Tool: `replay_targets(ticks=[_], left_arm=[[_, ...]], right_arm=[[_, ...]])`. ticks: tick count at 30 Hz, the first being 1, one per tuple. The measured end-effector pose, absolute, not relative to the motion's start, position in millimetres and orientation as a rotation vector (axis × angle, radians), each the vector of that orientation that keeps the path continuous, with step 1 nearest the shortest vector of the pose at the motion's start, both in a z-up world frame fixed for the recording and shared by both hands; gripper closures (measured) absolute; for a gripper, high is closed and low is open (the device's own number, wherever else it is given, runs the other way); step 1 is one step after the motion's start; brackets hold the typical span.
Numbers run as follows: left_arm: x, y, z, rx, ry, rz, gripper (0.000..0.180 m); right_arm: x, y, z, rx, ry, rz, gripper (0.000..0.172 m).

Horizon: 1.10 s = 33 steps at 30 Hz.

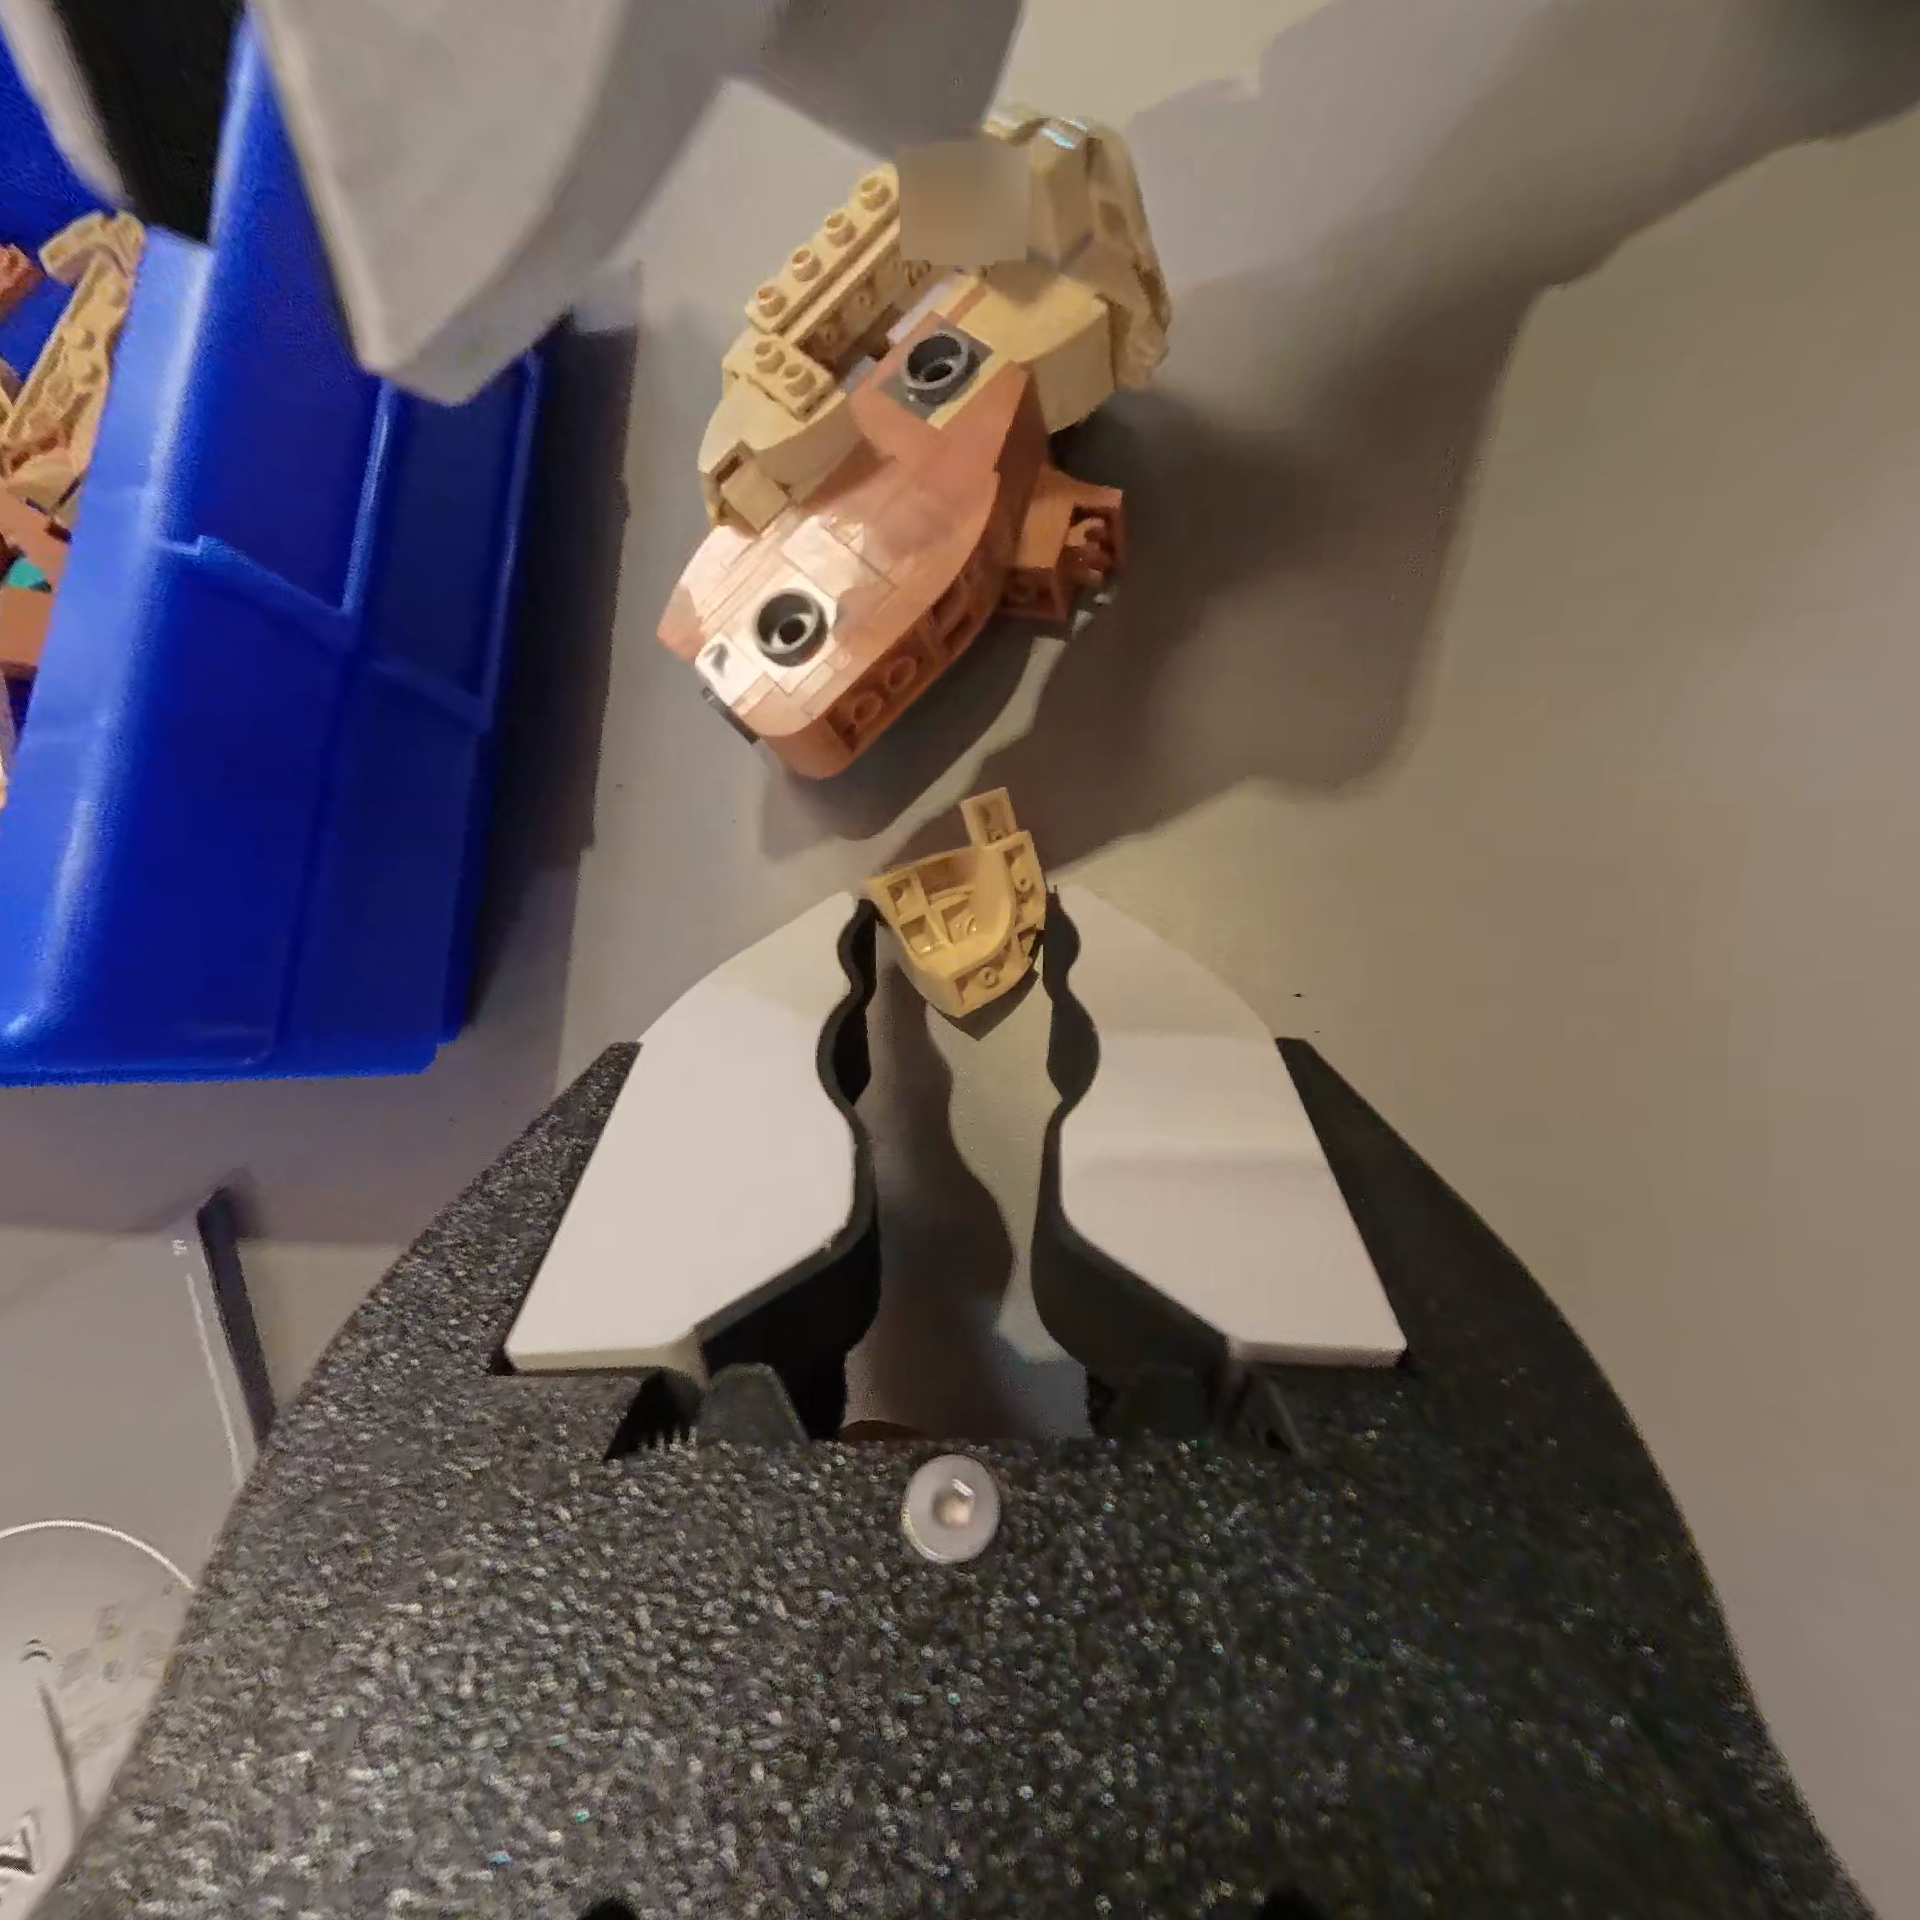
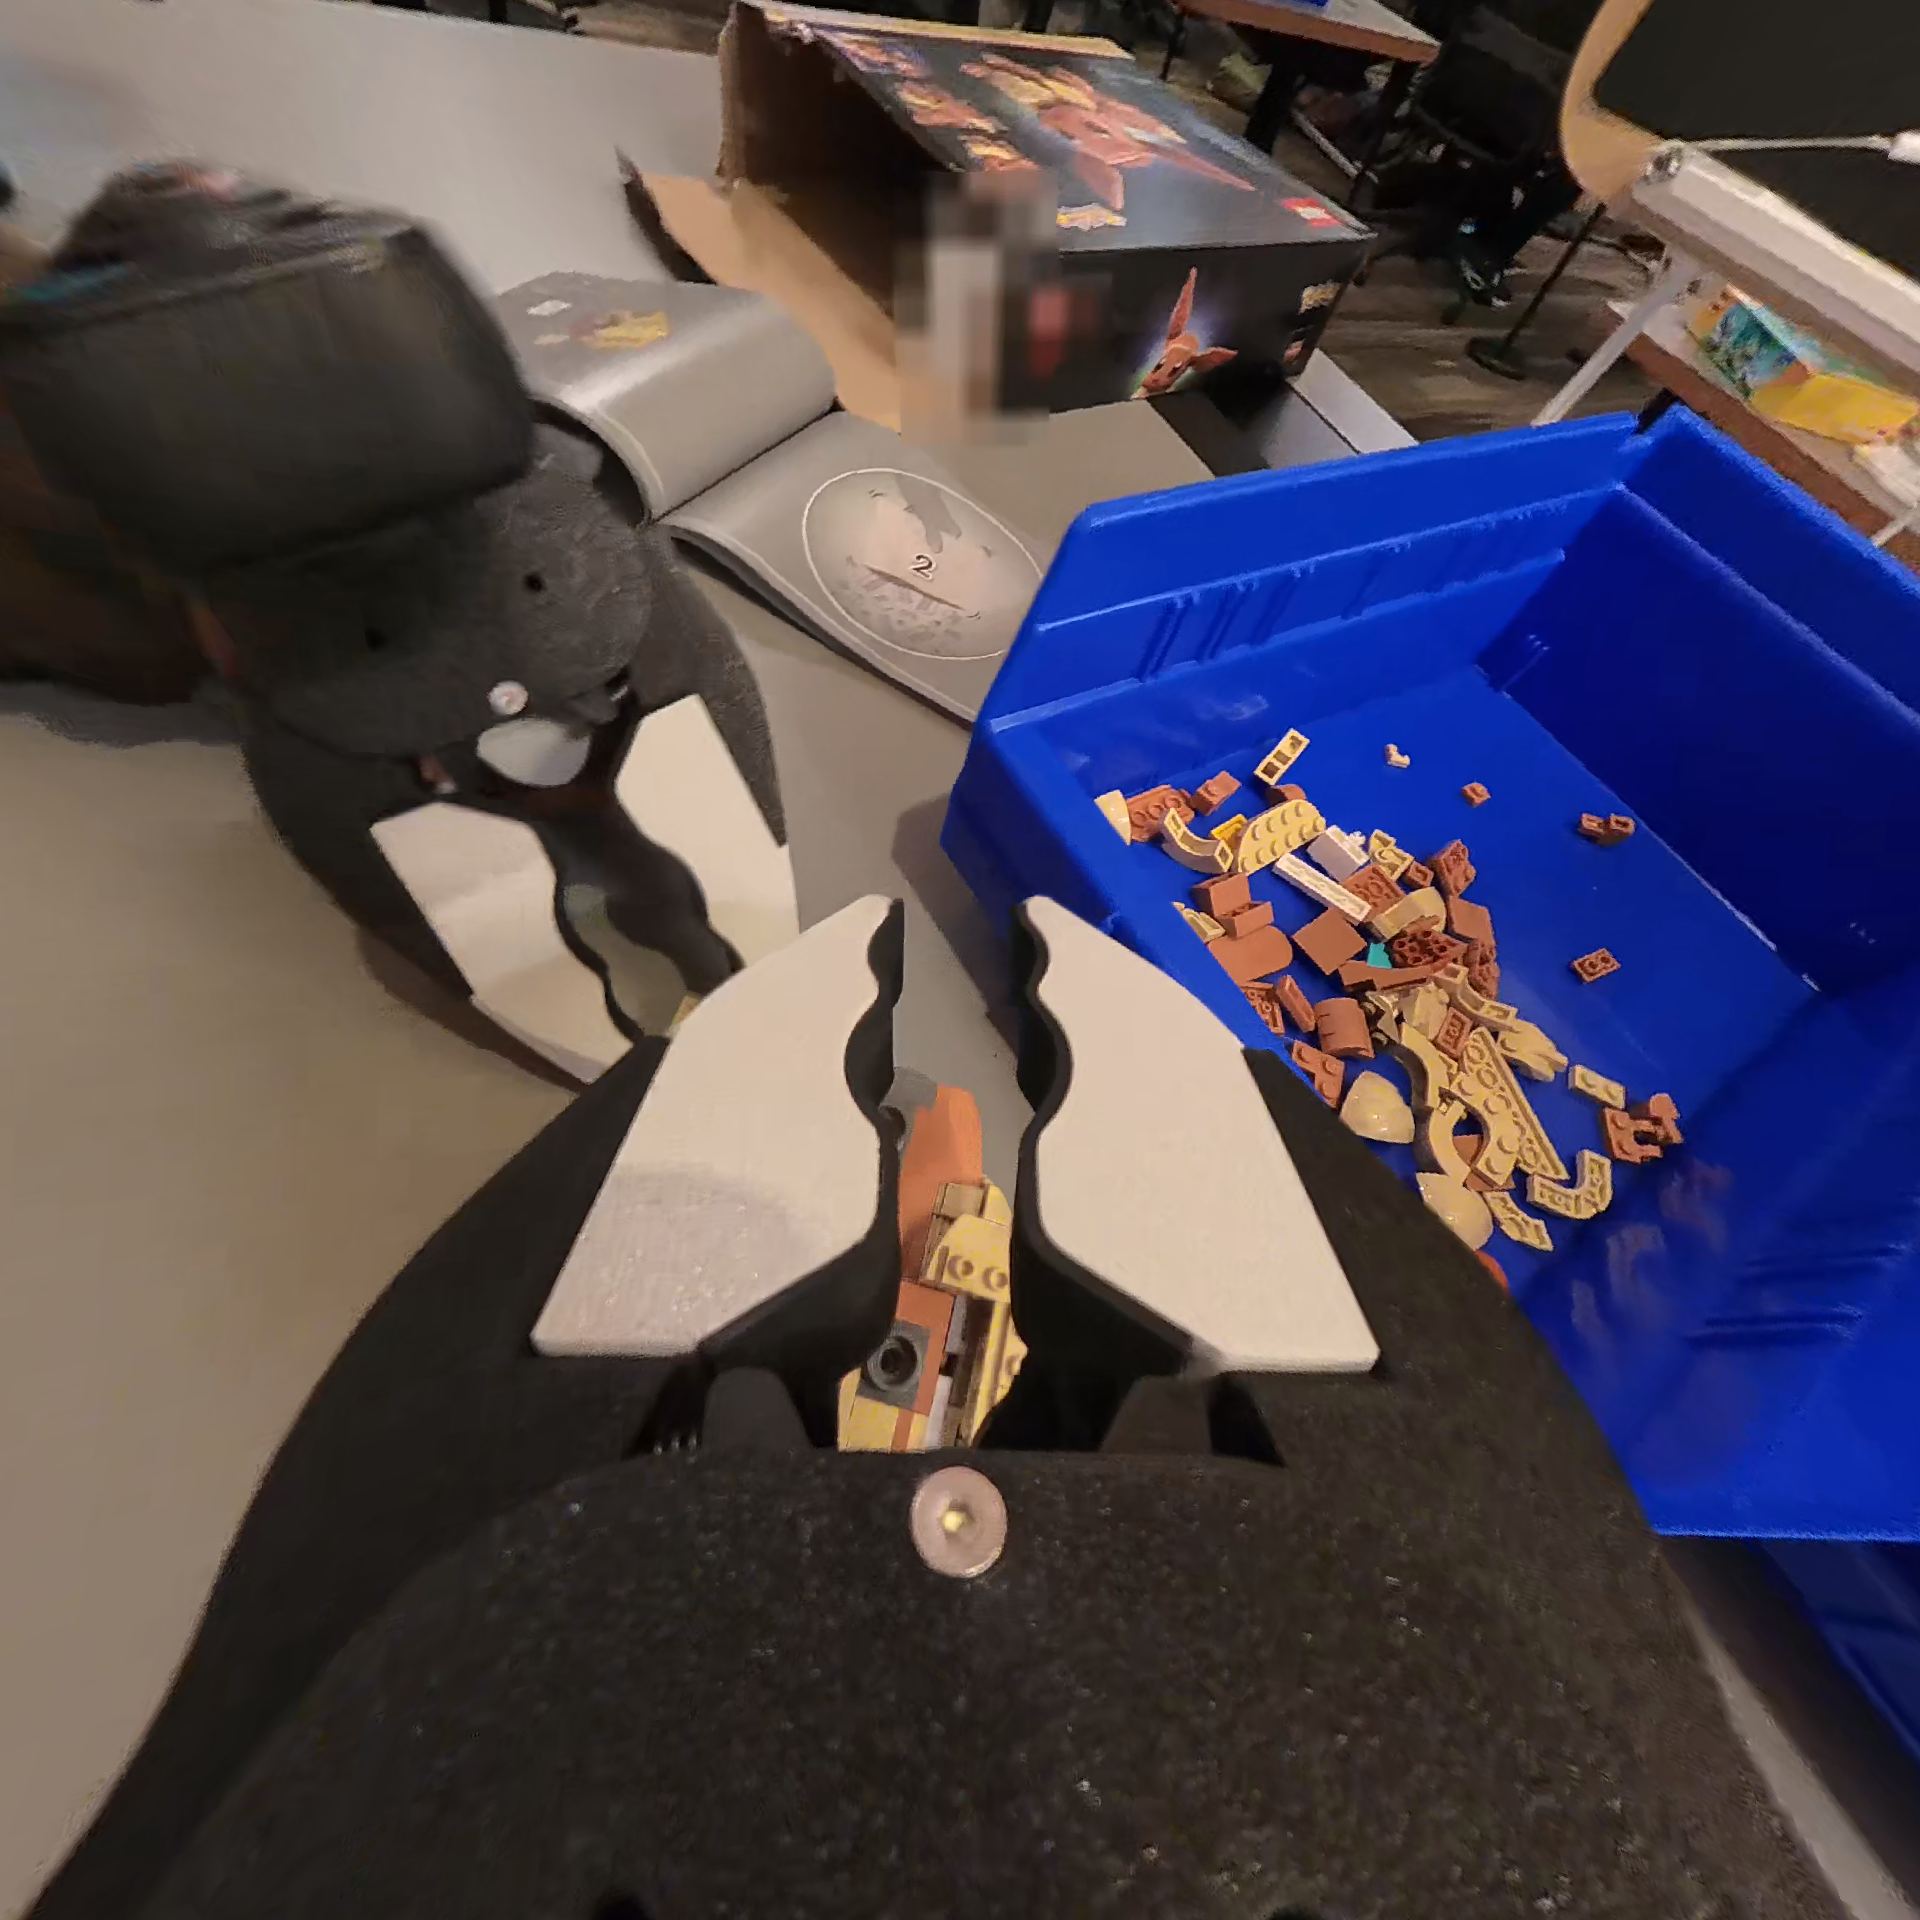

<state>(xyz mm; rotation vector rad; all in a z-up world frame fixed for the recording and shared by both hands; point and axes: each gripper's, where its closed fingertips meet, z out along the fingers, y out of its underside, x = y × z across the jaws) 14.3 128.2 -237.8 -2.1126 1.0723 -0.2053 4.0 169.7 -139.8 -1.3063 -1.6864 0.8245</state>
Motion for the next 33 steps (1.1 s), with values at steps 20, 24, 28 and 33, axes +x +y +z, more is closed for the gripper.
replay_targets(ticks=[20, 24, 28, 33], left_arm=[[27.3, 99.3, -72.7, -1.359, 0.493, -1.349, 0.15], [32.0, 100.9, -81.0, -1.415, 0.501, -1.357, 0.15], [28.8, 108.7, -83.2, -1.446, 0.46, -1.312, 0.149], [6.2, 124.7, -78.0, -1.449, 0.419, -0.968, 0.148]], right_arm=[[12.1, 107.5, -81.9, -0.569, -1.538, 0.747, 0.138], [14.0, 100.3, -85.7, -0.536, -1.571, 0.776, 0.149], [11.6, 107.2, -88.8, -0.595, -1.581, 0.768, 0.151], [8.6, 127.1, -86.3, -0.82, -1.533, 0.867, 0.16]])
